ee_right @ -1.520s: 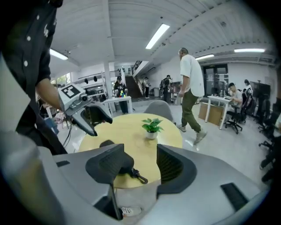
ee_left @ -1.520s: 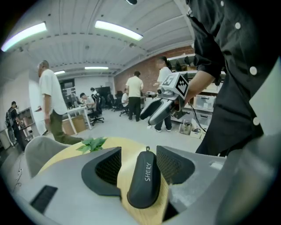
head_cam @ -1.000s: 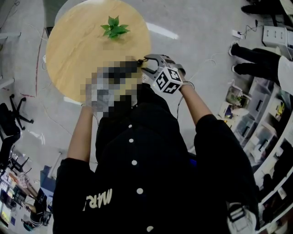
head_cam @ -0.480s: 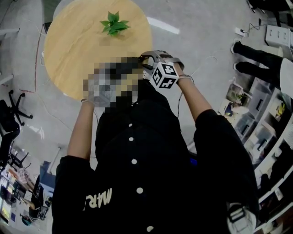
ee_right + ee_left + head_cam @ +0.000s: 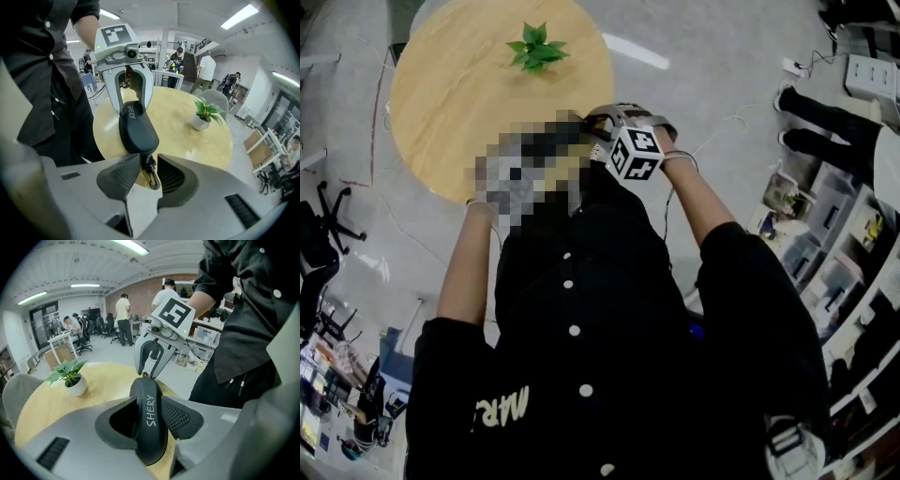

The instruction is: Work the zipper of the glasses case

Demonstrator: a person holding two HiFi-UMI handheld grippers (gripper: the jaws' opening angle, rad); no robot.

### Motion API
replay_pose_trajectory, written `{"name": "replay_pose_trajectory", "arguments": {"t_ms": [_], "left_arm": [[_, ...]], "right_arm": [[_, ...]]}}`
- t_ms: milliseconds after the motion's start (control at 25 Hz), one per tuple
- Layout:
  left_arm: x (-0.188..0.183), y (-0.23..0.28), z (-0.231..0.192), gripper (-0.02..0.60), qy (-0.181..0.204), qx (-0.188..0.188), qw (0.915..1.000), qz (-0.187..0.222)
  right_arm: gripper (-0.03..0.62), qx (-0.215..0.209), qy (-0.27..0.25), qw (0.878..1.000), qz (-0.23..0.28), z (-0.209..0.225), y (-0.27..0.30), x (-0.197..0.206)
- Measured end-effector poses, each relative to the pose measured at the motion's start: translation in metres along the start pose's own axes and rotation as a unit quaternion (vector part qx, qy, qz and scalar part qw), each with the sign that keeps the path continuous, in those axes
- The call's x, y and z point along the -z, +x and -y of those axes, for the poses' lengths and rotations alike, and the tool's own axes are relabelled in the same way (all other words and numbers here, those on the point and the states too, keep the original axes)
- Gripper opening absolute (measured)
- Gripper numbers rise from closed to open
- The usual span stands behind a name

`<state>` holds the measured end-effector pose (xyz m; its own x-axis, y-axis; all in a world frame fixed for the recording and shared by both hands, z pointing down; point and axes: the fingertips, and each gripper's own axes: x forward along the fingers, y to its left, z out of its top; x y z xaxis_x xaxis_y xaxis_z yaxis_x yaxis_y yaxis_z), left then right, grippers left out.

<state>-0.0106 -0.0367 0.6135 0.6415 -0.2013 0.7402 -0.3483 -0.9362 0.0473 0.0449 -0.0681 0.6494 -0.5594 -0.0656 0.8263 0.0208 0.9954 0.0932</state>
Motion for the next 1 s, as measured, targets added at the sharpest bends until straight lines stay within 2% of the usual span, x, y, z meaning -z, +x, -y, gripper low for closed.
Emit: {"name": "replay_pose_trajectory", "arguments": {"t_ms": [200,360,560,680,840,1000], "left_arm": [[0.000,0.000,-0.001,0.163,-0.002,0.014,0.9999,0.000],[0.000,-0.001,-0.004,0.163,-0.012,0.033,0.9994,0.004],[-0.001,-0.001,-0.006,0.163,-0.023,0.054,0.9983,0.003],[-0.002,-0.001,-0.006,0.163,-0.023,0.057,0.9981,0.001],[-0.003,-0.002,-0.004,0.163,-0.018,0.054,0.9984,-0.003],[-0.002,-0.002,-0.004,0.163,-0.014,0.052,0.9985,-0.005]], "right_arm": [[0.101,-0.020,-0.012,1.000,-0.016,-0.004,0.004,0.004],[0.115,-0.036,-0.033,0.998,-0.043,-0.009,0.006,0.013],[0.101,-0.015,-0.044,0.997,-0.055,-0.007,0.013,0.011],[0.092,-0.010,-0.045,0.997,-0.063,-0.004,0.017,0.010],[0.081,-0.021,-0.066,0.995,-0.070,-0.006,0.016,0.009],[0.081,-0.031,-0.060,0.996,-0.065,-0.006,0.012,0.007]]}}
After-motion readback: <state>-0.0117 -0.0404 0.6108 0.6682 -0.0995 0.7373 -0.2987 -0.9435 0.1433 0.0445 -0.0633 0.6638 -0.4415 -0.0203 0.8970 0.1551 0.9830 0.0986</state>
